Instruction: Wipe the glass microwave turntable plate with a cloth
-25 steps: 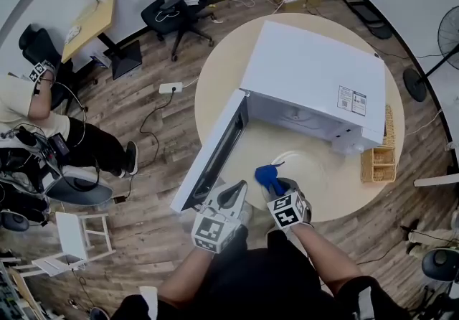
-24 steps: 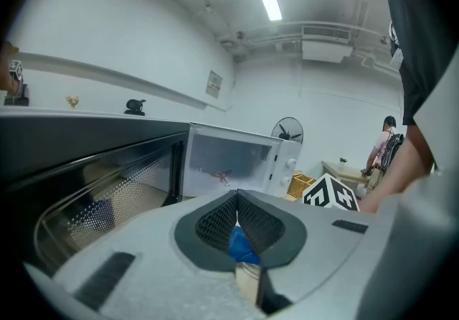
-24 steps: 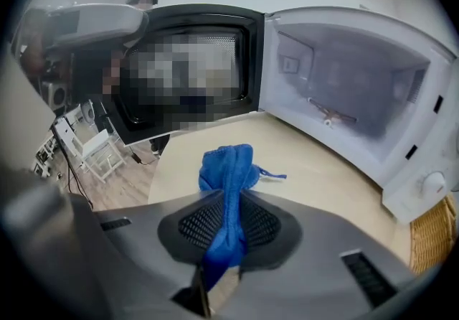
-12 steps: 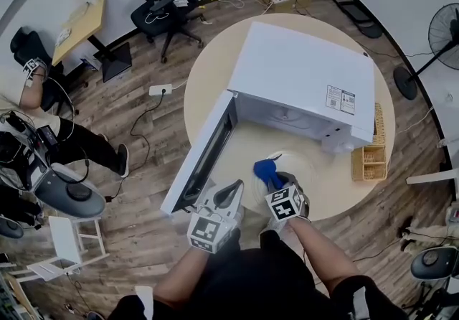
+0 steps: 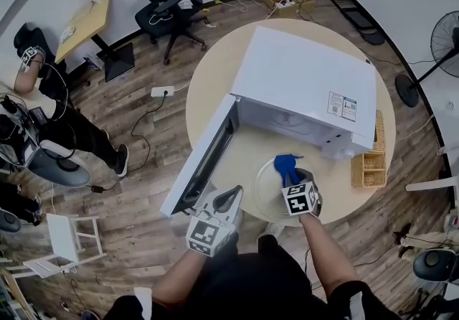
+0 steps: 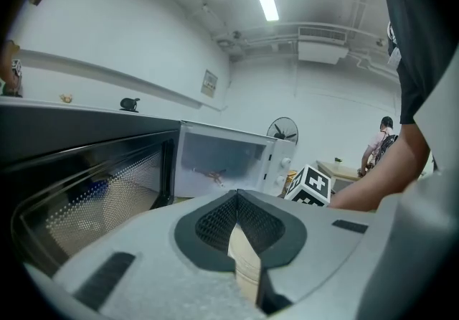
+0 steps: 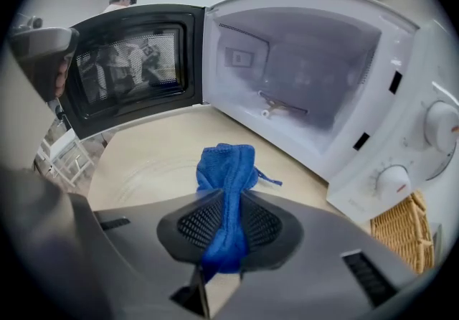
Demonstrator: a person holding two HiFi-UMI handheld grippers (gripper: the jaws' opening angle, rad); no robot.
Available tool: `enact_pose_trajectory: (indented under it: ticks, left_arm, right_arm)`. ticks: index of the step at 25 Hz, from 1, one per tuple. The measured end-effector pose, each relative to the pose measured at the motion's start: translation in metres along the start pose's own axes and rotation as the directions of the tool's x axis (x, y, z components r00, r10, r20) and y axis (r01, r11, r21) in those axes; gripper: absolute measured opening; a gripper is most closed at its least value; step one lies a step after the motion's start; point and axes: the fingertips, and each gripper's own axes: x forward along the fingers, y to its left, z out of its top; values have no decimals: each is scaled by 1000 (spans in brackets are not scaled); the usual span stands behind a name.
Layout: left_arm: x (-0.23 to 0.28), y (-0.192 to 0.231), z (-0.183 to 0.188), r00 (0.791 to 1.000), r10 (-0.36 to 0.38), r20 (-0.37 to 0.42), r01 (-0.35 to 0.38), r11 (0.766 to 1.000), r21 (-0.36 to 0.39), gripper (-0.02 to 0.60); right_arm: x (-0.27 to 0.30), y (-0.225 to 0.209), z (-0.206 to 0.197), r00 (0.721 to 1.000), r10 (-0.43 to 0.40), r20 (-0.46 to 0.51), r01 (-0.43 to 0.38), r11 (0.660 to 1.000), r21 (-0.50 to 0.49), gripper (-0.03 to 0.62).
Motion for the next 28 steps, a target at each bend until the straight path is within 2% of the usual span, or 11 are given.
enact_pose_trajectory:
  ticks: [17,22,28]
  left_arm:
    - [-1,-5,-1,1000,-10,-8,10,1000,7,6]
    - [1,-7,-5,1000,-13,-14,13,1000,9,6]
    - [1,-11,-6,1000,-16,-16,16,1000,5,6]
  right_arm:
    - [-10,-66,-22,990,-137,-25,138,990,27,69]
    - [-13,-74,-25,989,-144,-12,145,988,59,69]
    - [-35,-53,-11,991,-97,91,88,991,100,67]
